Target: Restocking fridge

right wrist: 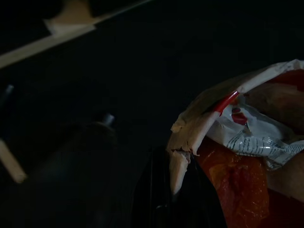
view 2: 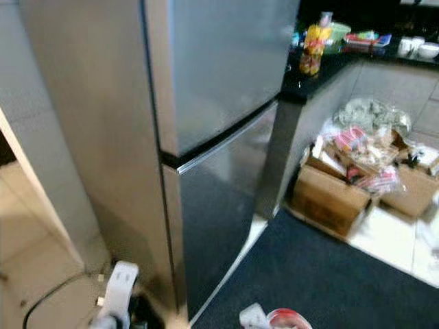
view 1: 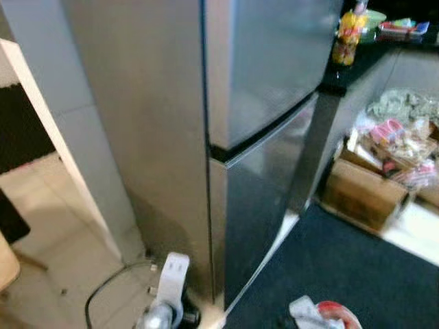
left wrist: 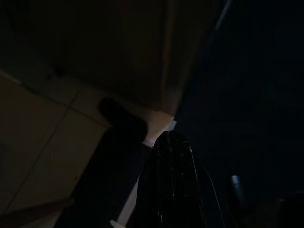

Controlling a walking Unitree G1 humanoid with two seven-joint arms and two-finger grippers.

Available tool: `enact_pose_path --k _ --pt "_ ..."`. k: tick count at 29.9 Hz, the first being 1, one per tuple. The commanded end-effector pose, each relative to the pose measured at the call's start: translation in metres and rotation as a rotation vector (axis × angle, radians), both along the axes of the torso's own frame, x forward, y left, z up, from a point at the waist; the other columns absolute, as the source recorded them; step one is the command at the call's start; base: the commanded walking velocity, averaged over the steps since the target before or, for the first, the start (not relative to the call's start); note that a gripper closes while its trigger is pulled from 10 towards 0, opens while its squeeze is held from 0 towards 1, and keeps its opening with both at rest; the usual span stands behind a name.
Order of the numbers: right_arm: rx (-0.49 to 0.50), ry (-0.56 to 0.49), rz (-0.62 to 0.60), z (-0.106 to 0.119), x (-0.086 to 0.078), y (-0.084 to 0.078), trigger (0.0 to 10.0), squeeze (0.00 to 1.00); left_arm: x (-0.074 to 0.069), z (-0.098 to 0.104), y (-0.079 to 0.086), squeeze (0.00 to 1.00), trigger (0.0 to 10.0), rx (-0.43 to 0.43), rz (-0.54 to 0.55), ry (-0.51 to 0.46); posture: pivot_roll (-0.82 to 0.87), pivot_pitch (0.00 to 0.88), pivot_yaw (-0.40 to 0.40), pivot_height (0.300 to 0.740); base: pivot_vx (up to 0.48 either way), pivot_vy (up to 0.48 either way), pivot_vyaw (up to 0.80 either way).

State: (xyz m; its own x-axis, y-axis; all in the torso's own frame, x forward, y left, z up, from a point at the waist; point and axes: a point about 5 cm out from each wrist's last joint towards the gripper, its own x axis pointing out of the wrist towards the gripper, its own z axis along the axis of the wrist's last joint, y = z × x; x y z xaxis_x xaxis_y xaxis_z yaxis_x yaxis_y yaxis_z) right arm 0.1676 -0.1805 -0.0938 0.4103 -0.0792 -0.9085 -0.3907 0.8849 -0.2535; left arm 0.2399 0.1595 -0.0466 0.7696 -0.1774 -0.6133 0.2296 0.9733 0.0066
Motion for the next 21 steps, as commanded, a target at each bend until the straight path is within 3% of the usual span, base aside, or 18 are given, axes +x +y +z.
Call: enact_pose_path --k 1,6,13,21 --pt "0.001 -0.034 0.020 0.0028 0.0073 0.0051 10.0 0.00 -0.0007 -0.0005 0.0053 0.00 10.0 0.007 0.030 0.007 0.01 0.000 -0.033 0.740 0.000 0.000 0.00" --pt "0.000 -0.034 0.020 0.0029 0.0074 0.0045 10.0 0.00 -0.0009 -0.0009 0.0061 0.00 10.0 -0.003 0.039 0.016 0.01 0.000 -0.036 0.740 0.000 0.000 0.00" --pt "0.000 -0.034 0.023 0.0030 0.0076 0.0042 10.0 0.00 -0.0010 -0.0013 0.0075 0.00 10.0 0.006 0.038 0.022 0.01 0.000 -0.038 0.740 0.000 0.478 0.00" --pt "0.000 -0.036 0.021 0.0031 0.0076 0.0040 10.0 0.00 0.0036 0.0034 0.0042 0.00 10.0 0.061 -0.033 -0.027 0.01 0.000 -0.034 0.740 0.000 0.000 0.00"
